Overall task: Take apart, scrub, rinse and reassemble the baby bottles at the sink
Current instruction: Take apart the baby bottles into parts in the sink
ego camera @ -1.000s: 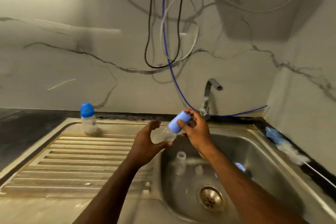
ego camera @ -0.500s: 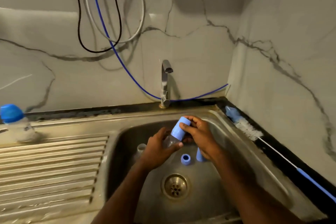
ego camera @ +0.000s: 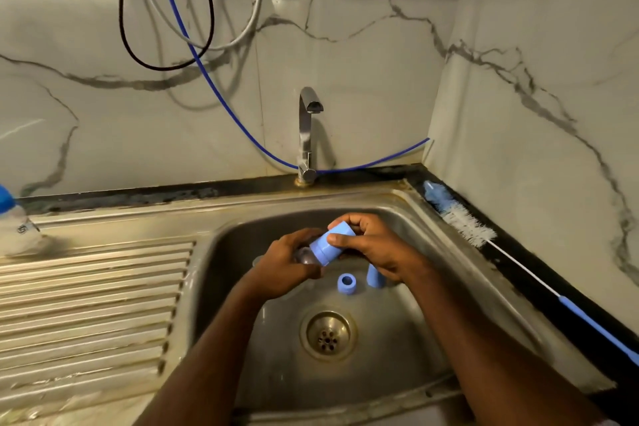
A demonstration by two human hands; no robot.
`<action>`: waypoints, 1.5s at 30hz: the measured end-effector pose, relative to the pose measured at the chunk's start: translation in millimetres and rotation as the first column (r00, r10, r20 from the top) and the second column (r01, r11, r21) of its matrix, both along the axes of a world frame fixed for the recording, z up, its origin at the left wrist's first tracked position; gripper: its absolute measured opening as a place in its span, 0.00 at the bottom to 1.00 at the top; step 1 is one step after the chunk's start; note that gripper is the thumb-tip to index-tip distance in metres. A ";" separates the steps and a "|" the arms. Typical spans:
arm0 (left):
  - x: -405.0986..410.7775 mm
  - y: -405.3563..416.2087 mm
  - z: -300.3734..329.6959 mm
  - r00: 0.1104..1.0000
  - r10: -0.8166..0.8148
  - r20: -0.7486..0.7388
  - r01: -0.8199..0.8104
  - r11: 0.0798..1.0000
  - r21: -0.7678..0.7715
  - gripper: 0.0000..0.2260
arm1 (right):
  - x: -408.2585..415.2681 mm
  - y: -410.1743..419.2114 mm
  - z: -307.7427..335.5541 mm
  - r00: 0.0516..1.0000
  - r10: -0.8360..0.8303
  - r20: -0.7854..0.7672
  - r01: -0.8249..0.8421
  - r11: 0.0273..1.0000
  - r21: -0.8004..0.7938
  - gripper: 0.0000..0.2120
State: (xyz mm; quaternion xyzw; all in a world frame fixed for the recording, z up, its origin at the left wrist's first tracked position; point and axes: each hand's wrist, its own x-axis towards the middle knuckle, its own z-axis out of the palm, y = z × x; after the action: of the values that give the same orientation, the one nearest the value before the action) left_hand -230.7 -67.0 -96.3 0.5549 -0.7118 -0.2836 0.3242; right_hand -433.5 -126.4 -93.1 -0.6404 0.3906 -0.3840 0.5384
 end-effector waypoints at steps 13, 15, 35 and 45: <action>-8.0 -5.1 -26.3 0.981 0.190 0.031 -0.191 0.981 0.029 0.24 | -34.1 -6.8 5.0 0.943 -0.325 -0.075 0.328 0.944 0.028 0.09; -10.7 -5.5 -24.4 0.974 0.219 -0.054 -0.219 0.976 0.012 0.21 | -49.0 -10.2 -1.3 0.913 -0.368 -0.178 0.376 0.927 0.014 0.09; -23.3 -1.4 -26.3 0.910 0.138 -0.390 -0.082 0.984 0.157 0.15 | -63.7 -3.7 -62.8 0.467 -0.150 -0.871 0.191 0.979 -0.066 0.12; -25.0 -0.4 -26.3 0.923 0.093 -0.374 -0.036 0.987 0.157 0.14 | -63.8 -4.4 -79.1 0.435 -0.174 -0.883 0.115 0.984 -0.137 0.13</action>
State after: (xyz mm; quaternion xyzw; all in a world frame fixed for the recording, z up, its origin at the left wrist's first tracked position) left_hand -255.6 -67.4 -122.5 0.5351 -0.5939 -0.4266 0.4230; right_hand -497.3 -130.7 -172.2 -0.7254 0.6570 -0.0461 0.1999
